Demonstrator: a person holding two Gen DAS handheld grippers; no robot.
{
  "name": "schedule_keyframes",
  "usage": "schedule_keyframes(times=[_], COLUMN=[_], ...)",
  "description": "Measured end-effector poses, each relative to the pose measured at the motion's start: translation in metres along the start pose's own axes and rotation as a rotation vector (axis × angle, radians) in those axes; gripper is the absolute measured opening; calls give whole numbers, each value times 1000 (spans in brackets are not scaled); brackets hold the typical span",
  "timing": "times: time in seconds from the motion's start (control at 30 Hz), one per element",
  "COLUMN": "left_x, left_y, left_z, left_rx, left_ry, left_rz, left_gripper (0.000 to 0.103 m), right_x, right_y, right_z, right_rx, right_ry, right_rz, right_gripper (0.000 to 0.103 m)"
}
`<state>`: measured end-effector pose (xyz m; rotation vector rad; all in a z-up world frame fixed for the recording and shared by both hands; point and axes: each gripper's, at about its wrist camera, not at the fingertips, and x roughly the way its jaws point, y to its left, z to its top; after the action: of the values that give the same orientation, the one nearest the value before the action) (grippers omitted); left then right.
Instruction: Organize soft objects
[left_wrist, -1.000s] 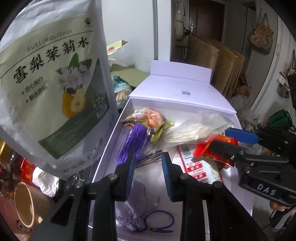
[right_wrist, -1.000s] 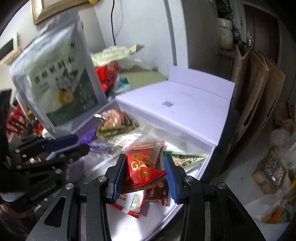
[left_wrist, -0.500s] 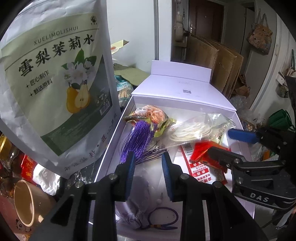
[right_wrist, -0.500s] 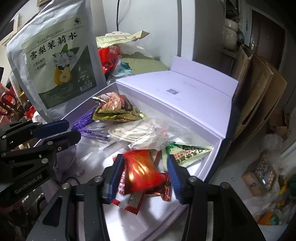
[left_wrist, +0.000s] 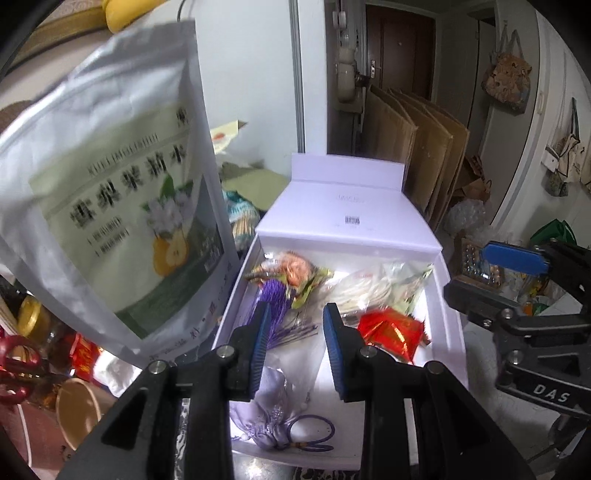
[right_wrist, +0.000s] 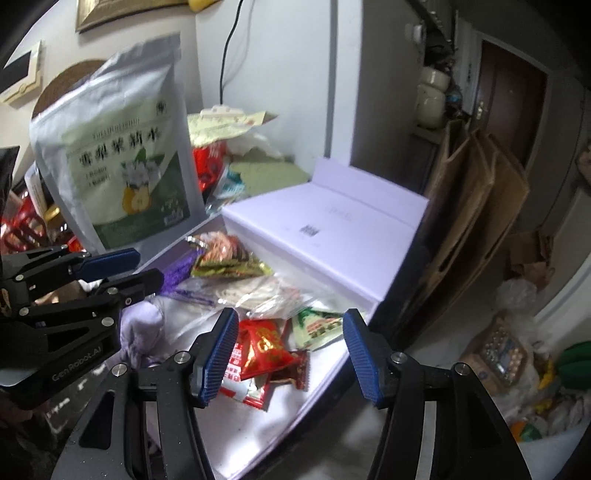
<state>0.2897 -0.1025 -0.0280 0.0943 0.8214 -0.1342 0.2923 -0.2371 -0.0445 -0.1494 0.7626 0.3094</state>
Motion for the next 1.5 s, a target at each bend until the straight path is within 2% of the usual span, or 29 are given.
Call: schedule_keyframes(times=[0.03, 0.07, 0.13, 0.3, 0.53, 0.67, 0.87, 0.93, 1.0, 1.13, 1.27, 1.5], left_x=[-5, -13, -25, -63, -111, -140, -178, -189, -196, -204, -202, -187], left_y=[0, -1, -3, -8, -8, -7, -2, -1, -2, -3, -3, -6], left_z=[2, 5, 8, 14, 10, 3, -15, -22, -29, -47, -64, -88], left_rx=[-2, -2, 0, 7, 5, 6, 0, 1, 13, 15, 23, 46], left_ry=[-11, -30, -64, -144, -208, -240, -298, -316, -329, -347, -329, -275], left_rz=[1, 2, 5, 14, 3, 13, -15, -17, -5, 2, 12, 30], left_gripper=[46, 63, 82, 82, 82, 83, 83, 83, 88, 99, 99, 99], right_x=[-5, -14, -25, -66, -124, -153, -190, -198, -207, -212, -208, -194], right_y=[-1, -2, -2, 1, 6, 15, 28, 31, 36, 42, 49, 57], right_z=[2, 5, 9, 17, 18, 12, -3, -8, -15, -30, -48, -75], right_rx=[5, 9, 6, 11, 43, 39, 34, 38, 49, 63, 80, 111], right_ry=[-8, -22, -43, -122, -228, -281, -343, -353, -359, -358, -337, -281], right_rz=[-9, -17, -25, -58, -74, -79, -87, -91, -91, -107, -142, -144], right_gripper=[63, 63, 63, 74, 79, 80, 84, 85, 89, 90, 90, 90])
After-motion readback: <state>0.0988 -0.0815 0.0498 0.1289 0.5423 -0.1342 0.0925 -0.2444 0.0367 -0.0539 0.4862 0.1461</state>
